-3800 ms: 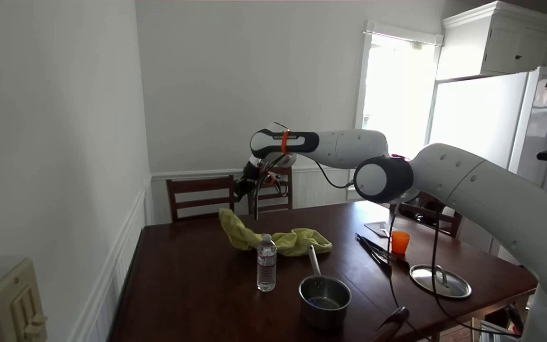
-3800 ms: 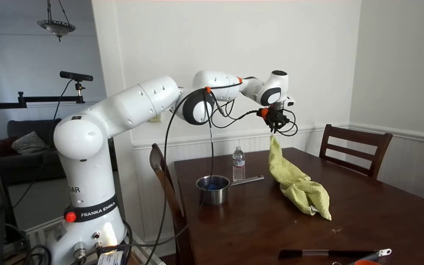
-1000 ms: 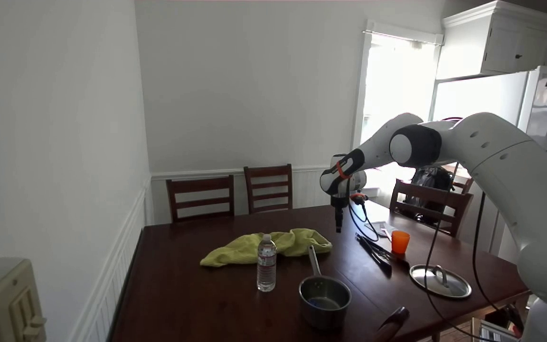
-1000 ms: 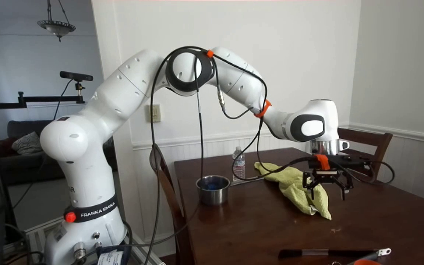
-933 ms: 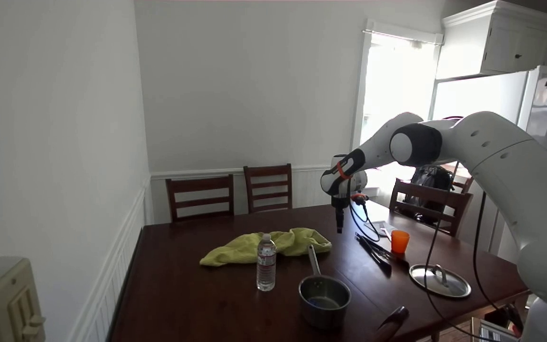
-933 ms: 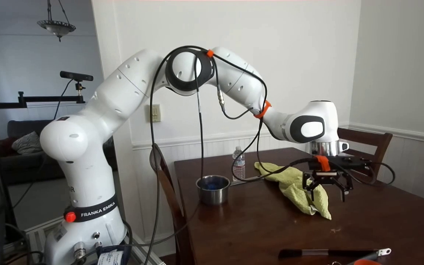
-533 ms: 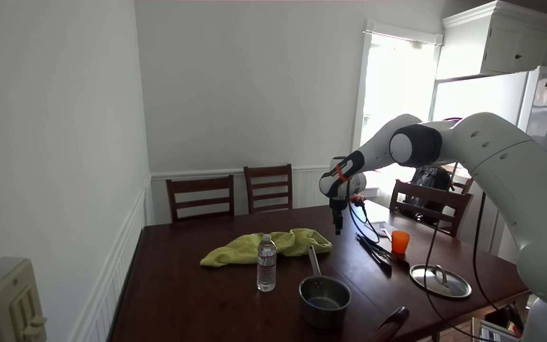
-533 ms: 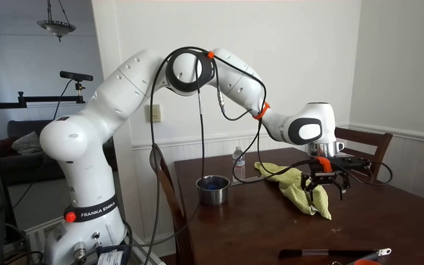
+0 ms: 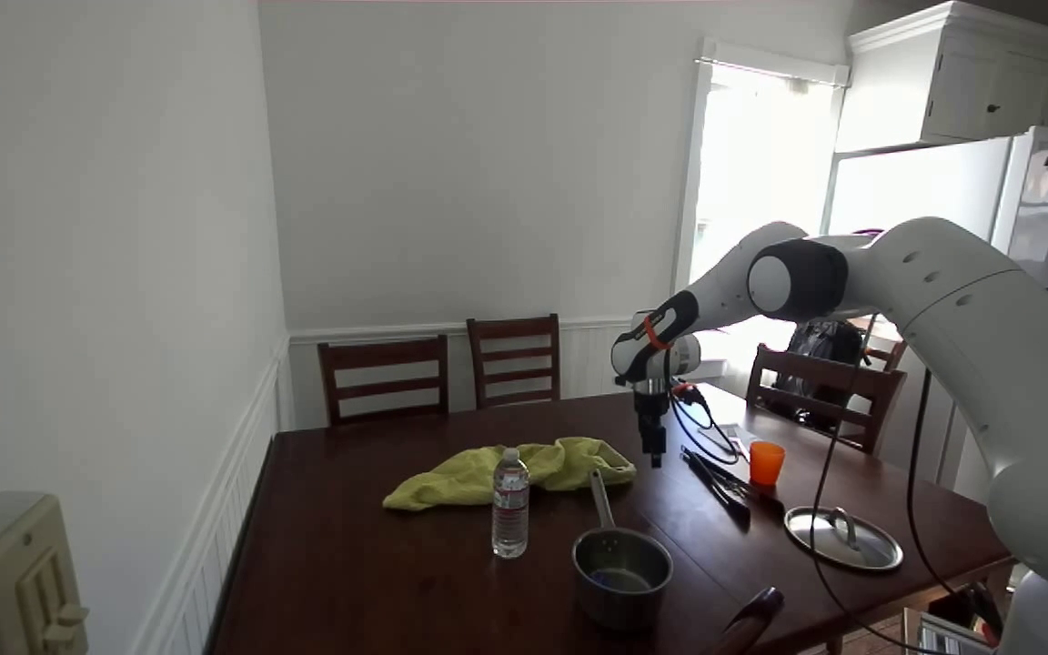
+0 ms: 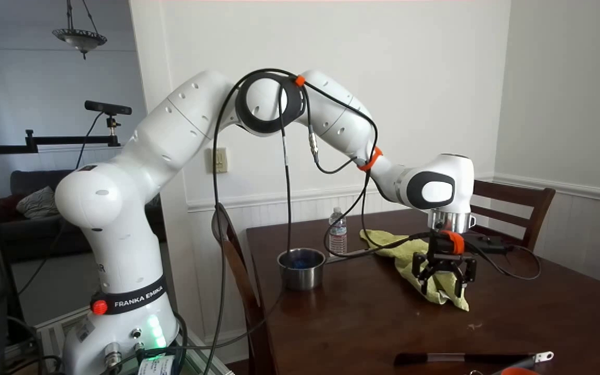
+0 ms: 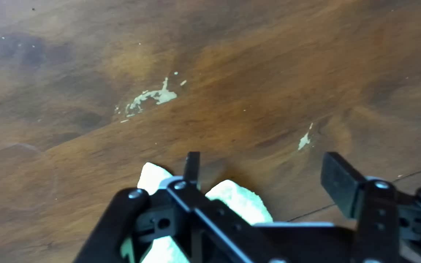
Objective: Pick up the light green towel and spread it evenly on the table
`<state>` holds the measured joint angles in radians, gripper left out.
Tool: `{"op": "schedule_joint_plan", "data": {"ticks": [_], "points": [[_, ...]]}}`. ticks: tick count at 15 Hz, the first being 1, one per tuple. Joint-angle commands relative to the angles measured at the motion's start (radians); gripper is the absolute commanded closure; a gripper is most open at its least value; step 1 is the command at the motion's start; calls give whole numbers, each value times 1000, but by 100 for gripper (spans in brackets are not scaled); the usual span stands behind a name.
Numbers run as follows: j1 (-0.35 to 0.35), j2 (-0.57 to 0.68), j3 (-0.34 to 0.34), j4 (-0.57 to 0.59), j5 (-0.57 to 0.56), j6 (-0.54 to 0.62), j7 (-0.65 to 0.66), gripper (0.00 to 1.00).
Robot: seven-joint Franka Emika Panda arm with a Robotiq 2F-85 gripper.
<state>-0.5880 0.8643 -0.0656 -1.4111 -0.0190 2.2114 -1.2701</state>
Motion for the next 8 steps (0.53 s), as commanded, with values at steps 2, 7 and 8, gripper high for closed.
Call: {"op": "schedule_joint_plan", "data": {"ticks": [2,7,8], "points": [[0,38,14,27,33,-16,-17,33],[4,85,19,77,47,-2,-4,34],[3,89,19,85,48,0,-5,35]]}}
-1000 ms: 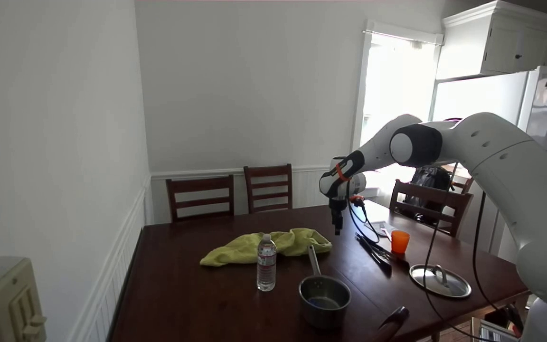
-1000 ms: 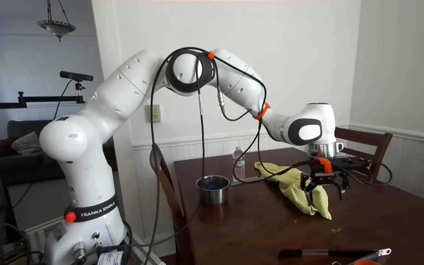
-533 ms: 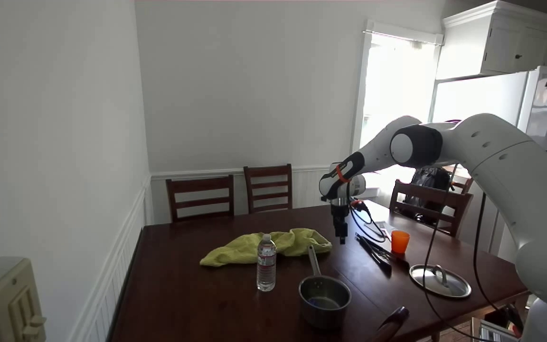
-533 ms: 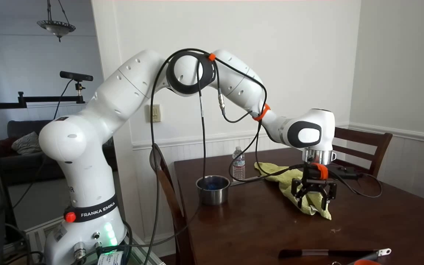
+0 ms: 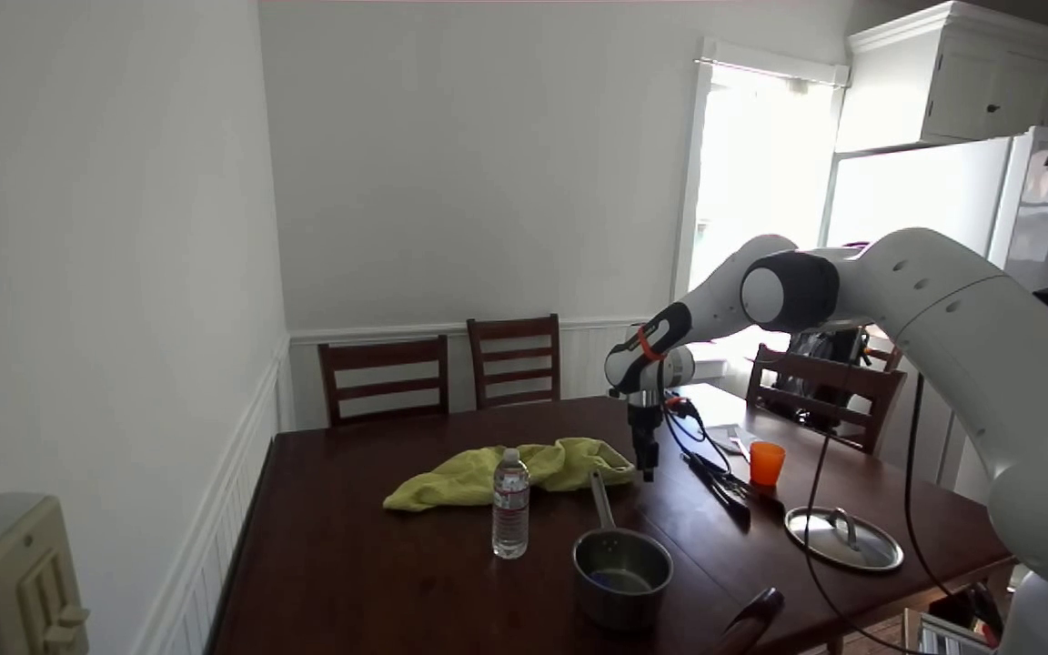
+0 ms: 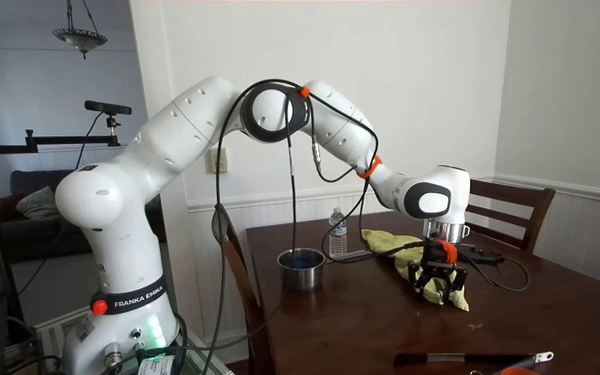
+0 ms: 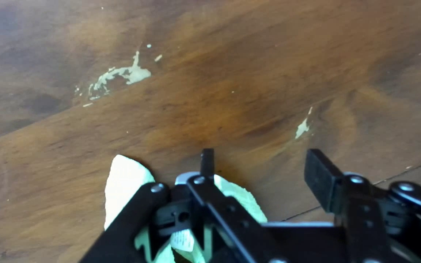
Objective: Pick up the light green towel and spread it evenly on the table
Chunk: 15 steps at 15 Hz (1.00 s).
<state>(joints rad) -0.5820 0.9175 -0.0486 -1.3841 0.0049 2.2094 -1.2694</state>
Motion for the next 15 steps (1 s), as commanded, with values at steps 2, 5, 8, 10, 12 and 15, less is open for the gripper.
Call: {"op": "schedule_joint_plan", "data": {"ticks": [2,5,8,10,12,15], "points": [[-4,45,1,74,25,1,-5,36],[-7,61,11,97,28,-2,-19,69],[-5,77,11,117,24,6,-17,91],[-4,93,9,137,22,7,-12,94],[-2,103,6,152,19,0,-6,100],[-3,66,11,125,10,-24,-36,99]]}}
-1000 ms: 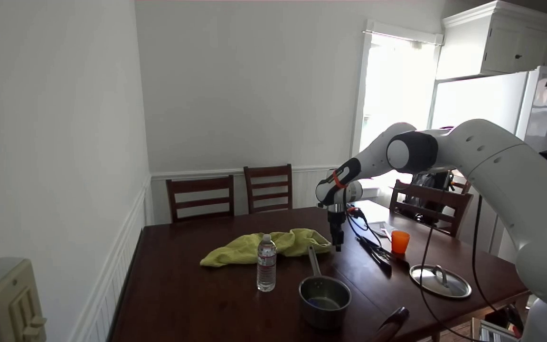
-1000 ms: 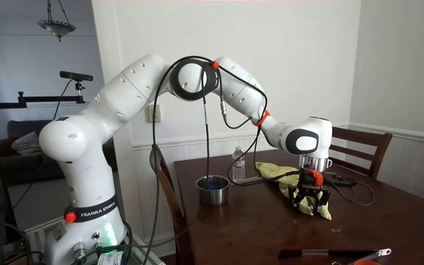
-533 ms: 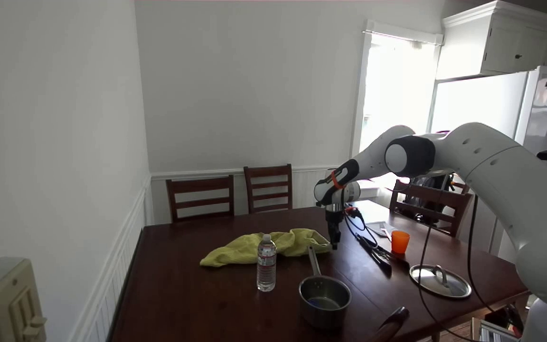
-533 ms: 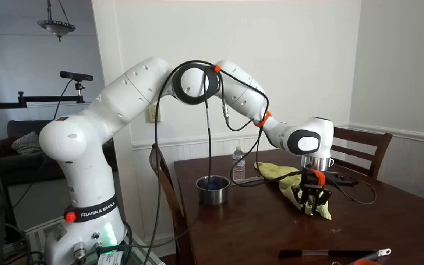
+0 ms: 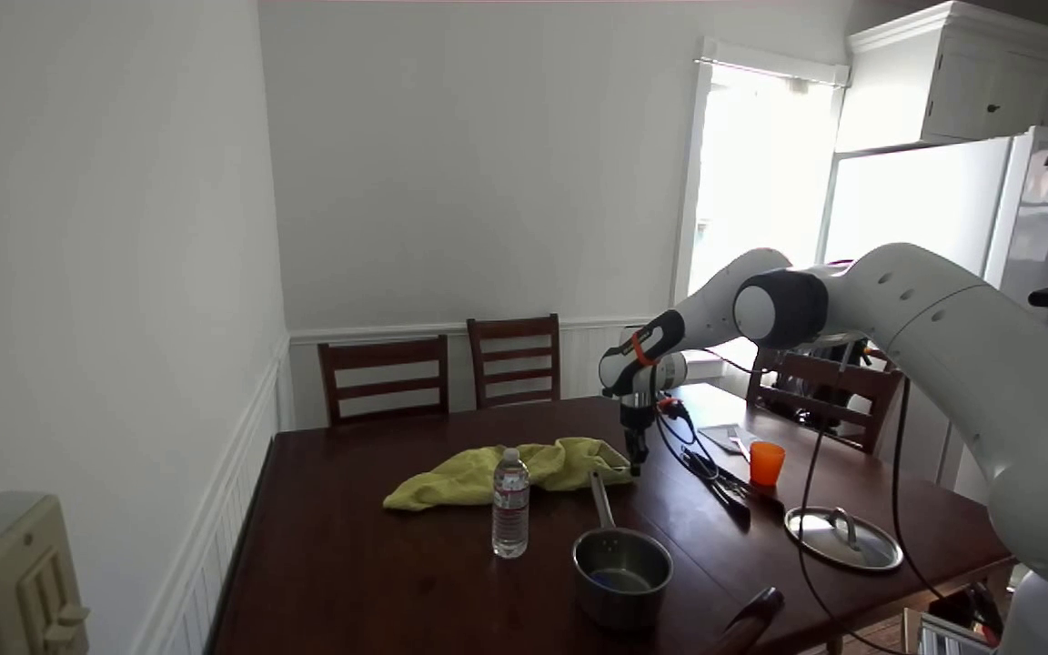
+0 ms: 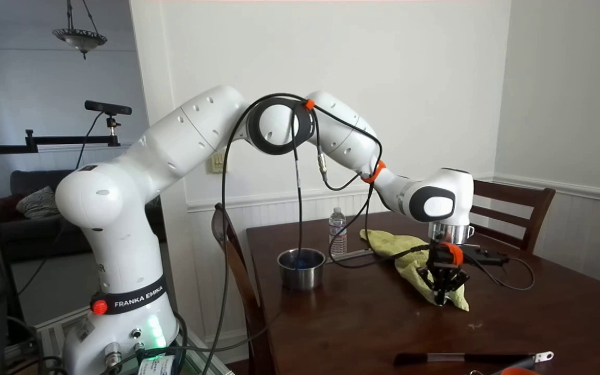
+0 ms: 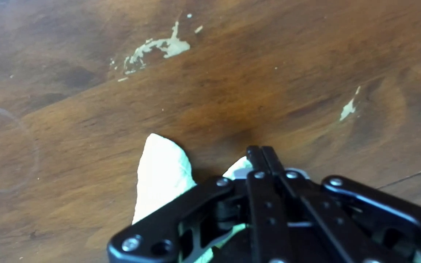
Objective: Pick up the light green towel and spread it evenly on the table
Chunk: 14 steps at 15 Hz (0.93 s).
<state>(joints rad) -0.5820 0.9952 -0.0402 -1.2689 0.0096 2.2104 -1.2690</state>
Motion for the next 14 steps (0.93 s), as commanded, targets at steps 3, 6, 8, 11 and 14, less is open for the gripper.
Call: {"op": "schedule_joint_plan", "data": {"ticks": [3,6,8,11,14], "points": [[-40,-185,37,-192,-14,99,-213,99],[-55,-303,40,-301,-13,219,-345,99],[-71,-386,45,-380,-4,314,-428,99],[-114,-508,76,-497,79,477,-552,99],[-198,-638,161,-625,250,547,-670,99]]}}
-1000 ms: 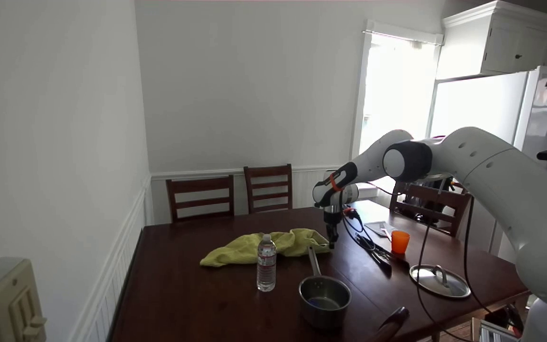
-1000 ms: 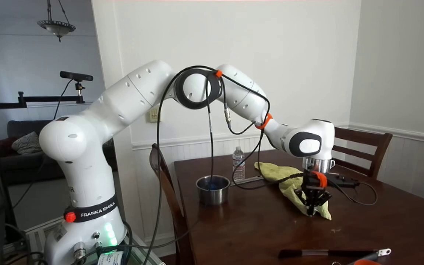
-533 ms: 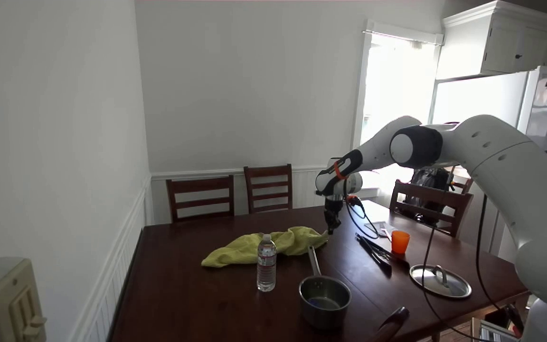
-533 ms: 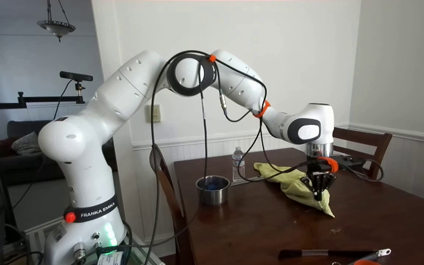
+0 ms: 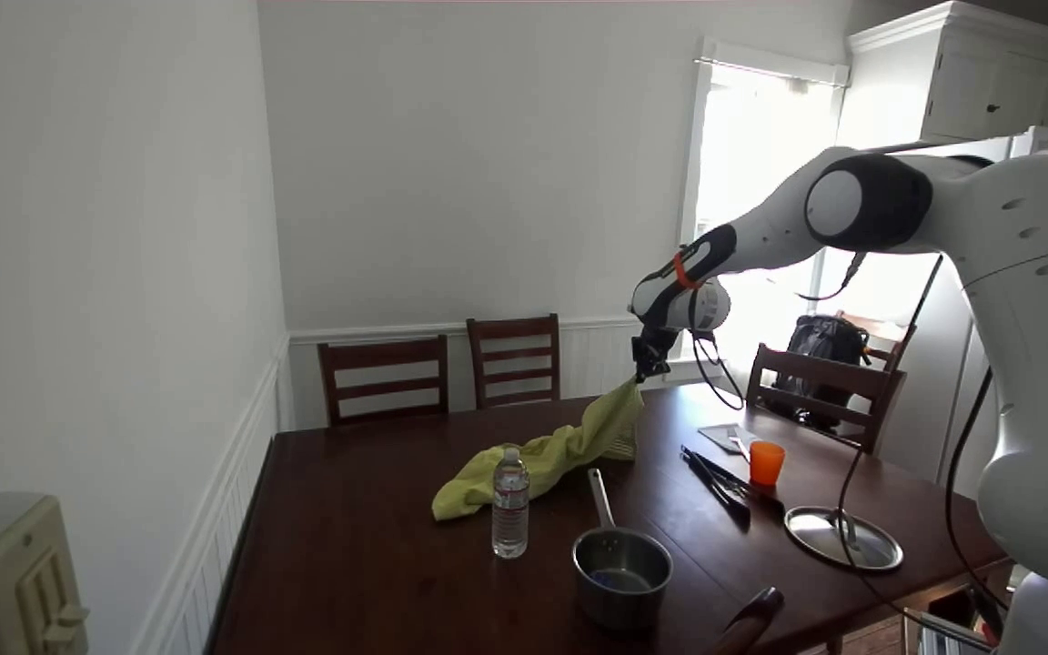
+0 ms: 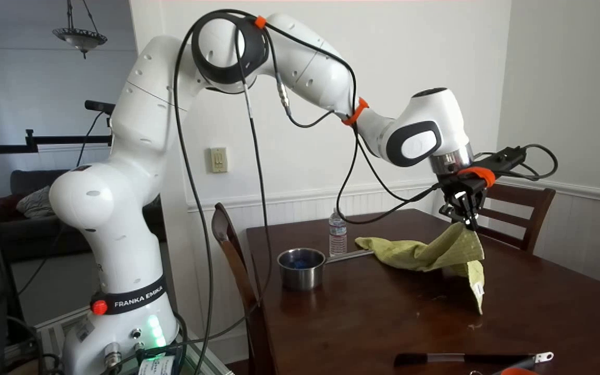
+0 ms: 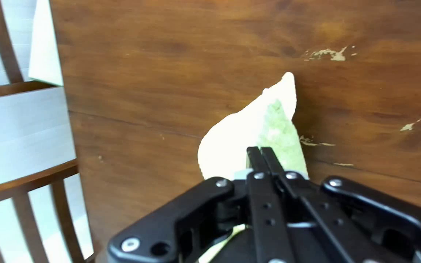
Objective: Pick up the light green towel and spread it evenly on the table
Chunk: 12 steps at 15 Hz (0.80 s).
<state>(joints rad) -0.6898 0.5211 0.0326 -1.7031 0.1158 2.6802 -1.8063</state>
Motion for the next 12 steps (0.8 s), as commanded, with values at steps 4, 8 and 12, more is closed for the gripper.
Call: {"op": "schedule_joint_plan", "data": {"ticks": [4,8,12], "points": [[-164,-320,161,-333,432,79,-305,99],[-71,-295,46,-291,379,35,-258,99],[16,-260,-37,-286,295,-141,-210,99]]}}
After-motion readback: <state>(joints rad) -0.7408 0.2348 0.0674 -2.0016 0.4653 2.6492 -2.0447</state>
